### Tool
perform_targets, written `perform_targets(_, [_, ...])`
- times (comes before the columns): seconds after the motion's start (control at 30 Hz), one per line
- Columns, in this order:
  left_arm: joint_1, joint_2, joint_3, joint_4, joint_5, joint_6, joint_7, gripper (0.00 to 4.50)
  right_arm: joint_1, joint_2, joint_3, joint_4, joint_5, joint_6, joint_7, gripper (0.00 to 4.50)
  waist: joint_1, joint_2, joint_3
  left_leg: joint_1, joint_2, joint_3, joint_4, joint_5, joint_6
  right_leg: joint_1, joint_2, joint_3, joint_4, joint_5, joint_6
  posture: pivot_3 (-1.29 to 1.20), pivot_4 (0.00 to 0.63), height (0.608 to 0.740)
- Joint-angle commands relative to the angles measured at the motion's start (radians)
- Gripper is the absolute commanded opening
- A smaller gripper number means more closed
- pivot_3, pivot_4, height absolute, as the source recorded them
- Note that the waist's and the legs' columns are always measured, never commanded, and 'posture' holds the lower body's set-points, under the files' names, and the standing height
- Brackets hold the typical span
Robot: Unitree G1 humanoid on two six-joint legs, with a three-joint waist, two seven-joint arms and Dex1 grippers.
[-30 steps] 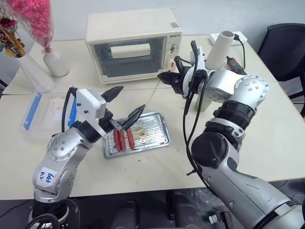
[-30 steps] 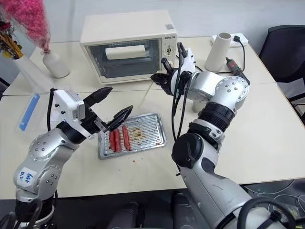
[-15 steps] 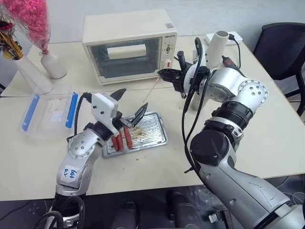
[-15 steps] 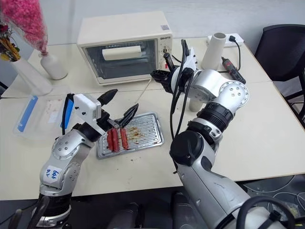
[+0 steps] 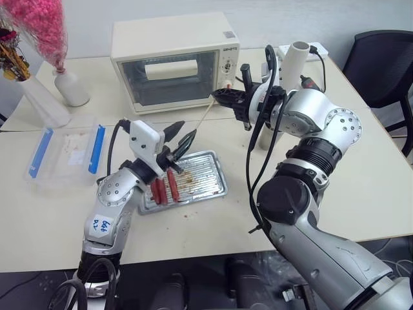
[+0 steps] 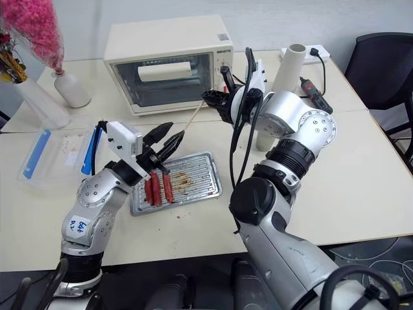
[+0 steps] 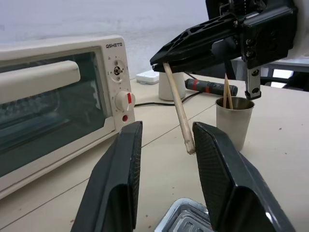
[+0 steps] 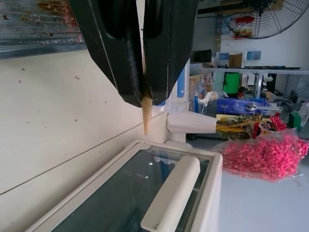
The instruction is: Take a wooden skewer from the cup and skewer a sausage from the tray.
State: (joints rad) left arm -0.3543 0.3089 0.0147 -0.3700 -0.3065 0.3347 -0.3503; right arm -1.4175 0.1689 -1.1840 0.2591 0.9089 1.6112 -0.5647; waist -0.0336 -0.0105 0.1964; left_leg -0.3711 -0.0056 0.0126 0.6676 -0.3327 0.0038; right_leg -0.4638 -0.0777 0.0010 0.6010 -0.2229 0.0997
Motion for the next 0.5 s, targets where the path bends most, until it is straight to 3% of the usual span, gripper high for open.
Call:
perform_targets(0.03, [-0.031, -0.012, -0.01, -0.001, 0.013, -0.026, -0.003, 1.73, -0.032, 0.117, 0.013, -0.016, 0.05, 0.002, -0.011, 0.0, 0.001, 0.0, 0.0, 0.0, 0.0, 0.0, 0.0, 0.0, 0.0, 0.0, 0.0, 0.0, 0.0, 0.0, 0.0, 0.0, 0.15, 0.74])
perform_targets(0.5, [-0.093, -0.067, -0.024, 0.056, 0.046, -0.054, 0.007, 1.73, -0.003, 0.11, 0.07, -0.003, 0.143, -0.035, -0.068, 0.0, 0.0, 0.0, 0.0, 0.0, 0.0, 0.0, -0.001, 0.0, 0.0, 0.0, 0.0, 0.0, -0.001, 0.0, 0.0, 0.0, 0.15, 0.74])
